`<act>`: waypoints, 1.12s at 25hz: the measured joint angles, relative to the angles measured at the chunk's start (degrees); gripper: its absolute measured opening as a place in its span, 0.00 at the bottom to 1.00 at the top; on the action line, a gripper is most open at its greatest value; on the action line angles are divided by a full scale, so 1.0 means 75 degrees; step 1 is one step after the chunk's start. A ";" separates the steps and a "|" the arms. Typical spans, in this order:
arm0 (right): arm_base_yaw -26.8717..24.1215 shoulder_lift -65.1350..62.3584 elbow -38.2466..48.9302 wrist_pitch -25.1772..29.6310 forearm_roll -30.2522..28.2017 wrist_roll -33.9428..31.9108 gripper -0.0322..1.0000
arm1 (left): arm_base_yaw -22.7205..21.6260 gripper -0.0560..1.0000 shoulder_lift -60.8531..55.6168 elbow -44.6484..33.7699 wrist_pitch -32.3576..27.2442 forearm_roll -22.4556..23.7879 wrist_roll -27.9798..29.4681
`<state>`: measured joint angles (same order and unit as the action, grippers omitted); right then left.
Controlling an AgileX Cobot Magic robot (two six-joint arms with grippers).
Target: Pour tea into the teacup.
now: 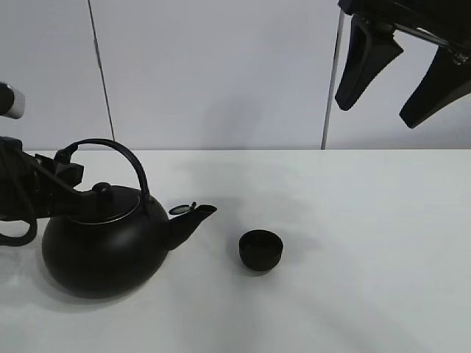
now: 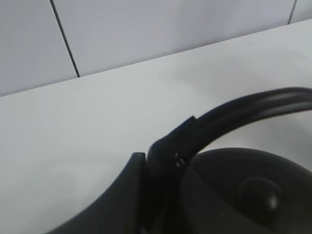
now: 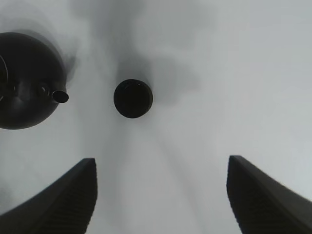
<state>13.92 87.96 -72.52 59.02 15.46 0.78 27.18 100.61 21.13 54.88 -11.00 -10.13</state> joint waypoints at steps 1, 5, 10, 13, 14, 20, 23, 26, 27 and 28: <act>0.0000 0.0000 0.0000 -0.0007 0.0000 0.0003 0.53 | 0.0000 0.15 0.0000 0.0008 -0.0056 0.0052 0.0010; 0.0000 0.0000 0.0000 -0.0015 0.0000 0.0018 0.53 | 0.0000 0.15 -0.0008 0.0023 -0.0120 0.0135 0.0142; 0.0000 0.0000 0.0000 -0.0015 0.0000 0.0018 0.53 | 0.0000 0.19 -0.0025 0.0045 -0.0245 0.0225 0.0439; 0.0000 0.0000 0.0000 -0.0015 0.0000 0.0021 0.53 | 0.0000 0.24 -0.0034 0.0045 -0.0490 0.0345 0.0540; 0.0000 0.0000 0.0000 -0.0017 0.0000 0.0021 0.53 | 0.0000 0.25 -0.0034 0.0045 -0.0561 0.0389 0.0568; 0.0000 0.0000 0.0000 -0.0017 0.0000 0.0043 0.53 | 0.0000 0.32 -0.0075 0.0071 -0.0730 0.0509 0.0642; 0.0000 0.0000 0.0000 -0.0035 0.0000 0.0043 0.53 | 0.0000 0.37 -0.0217 0.0013 -0.0896 0.0514 0.0661; 0.0000 0.0000 0.0000 -0.0035 0.0000 0.0043 0.53 | 0.0000 0.39 -0.0471 -0.0156 -0.1077 0.0539 0.0661; 0.0000 0.0000 0.0000 -0.0035 0.0000 0.0043 0.53 | 0.0000 0.39 -0.0584 -0.0232 -0.1140 0.0539 0.0661; 0.0000 0.0000 0.0000 -0.0035 0.0000 0.0043 0.53 | 0.0000 0.39 -0.0708 -0.0317 -0.1161 0.0545 0.0661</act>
<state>13.92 87.96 -72.52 58.76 15.46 1.10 27.18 95.30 18.75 46.17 -6.91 -5.17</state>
